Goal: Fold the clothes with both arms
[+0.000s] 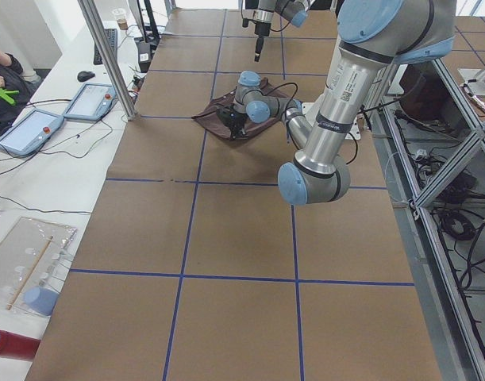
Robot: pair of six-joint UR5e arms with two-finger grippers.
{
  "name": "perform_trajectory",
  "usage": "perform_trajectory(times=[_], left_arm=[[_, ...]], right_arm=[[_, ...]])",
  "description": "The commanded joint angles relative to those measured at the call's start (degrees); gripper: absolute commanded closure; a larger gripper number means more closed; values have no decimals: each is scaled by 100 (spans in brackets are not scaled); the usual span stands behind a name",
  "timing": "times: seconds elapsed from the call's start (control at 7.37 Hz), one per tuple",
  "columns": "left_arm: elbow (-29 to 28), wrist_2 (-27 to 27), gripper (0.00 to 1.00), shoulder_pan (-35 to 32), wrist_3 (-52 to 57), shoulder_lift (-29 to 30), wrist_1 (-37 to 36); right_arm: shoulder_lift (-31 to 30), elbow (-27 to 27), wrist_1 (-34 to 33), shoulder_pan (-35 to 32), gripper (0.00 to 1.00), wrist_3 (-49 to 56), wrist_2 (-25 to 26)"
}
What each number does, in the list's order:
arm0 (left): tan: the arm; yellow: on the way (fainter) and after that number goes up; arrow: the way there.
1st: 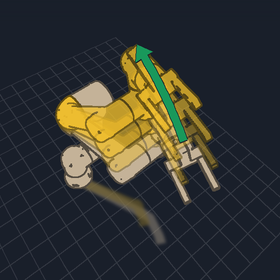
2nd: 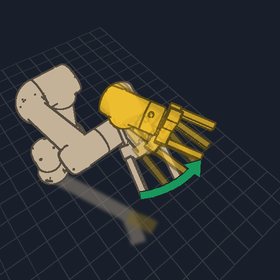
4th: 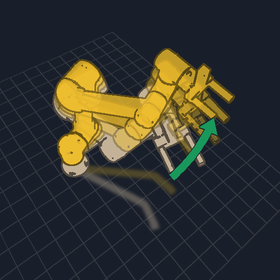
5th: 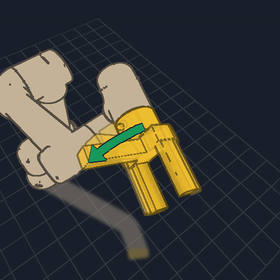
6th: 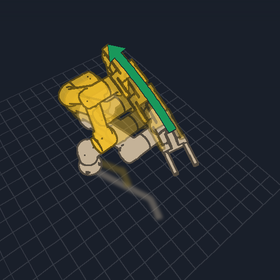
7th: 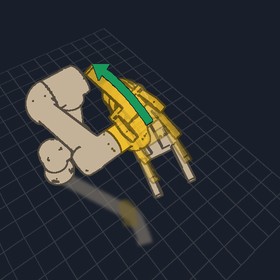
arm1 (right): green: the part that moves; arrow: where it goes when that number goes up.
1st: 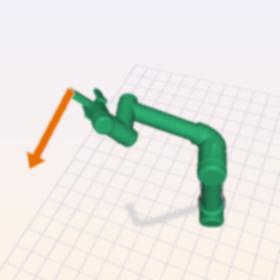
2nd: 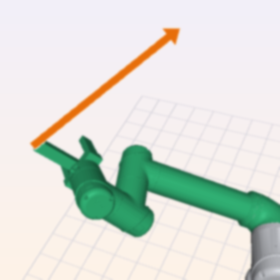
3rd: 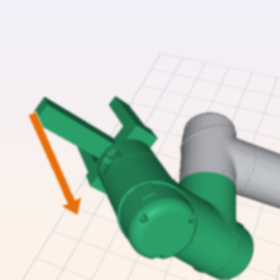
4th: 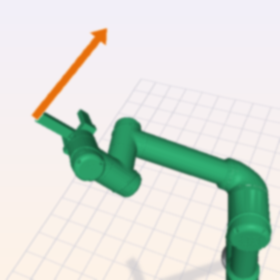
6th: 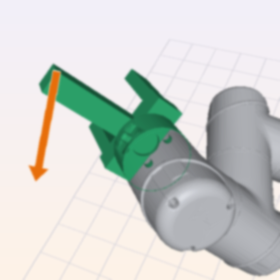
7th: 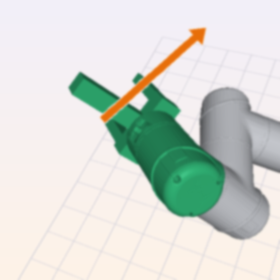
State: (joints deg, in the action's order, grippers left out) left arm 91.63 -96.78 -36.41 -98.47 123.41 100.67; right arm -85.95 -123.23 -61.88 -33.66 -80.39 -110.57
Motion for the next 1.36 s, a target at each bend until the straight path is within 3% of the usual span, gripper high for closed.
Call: perform_trajectory(times=[0.0,0.14,0.68,0.81,1.09,1.22], left_arm=[[-2077,10,100,-472,782,1188,1185],[-3053,45,100,-481,915,1681,2001],[-3388,422,100,-481,1251,1818,2431],[-3493,475,1,-490,1416,1800,2440],[-3398,311,0,-787,2135,1792,2353],[-3284,-161,0,-928,2234,1783,2169]], right_arm=[[0,1,0,-35,0,-3,26],[0,1,0,-53,0,-3,53],[9,45,-9,-123,0,-3,114],[183,176,-17,-123,0,6,106],[630,754,-105,-106,0,67,106],[841,896,-392,-79,0,111,106]])
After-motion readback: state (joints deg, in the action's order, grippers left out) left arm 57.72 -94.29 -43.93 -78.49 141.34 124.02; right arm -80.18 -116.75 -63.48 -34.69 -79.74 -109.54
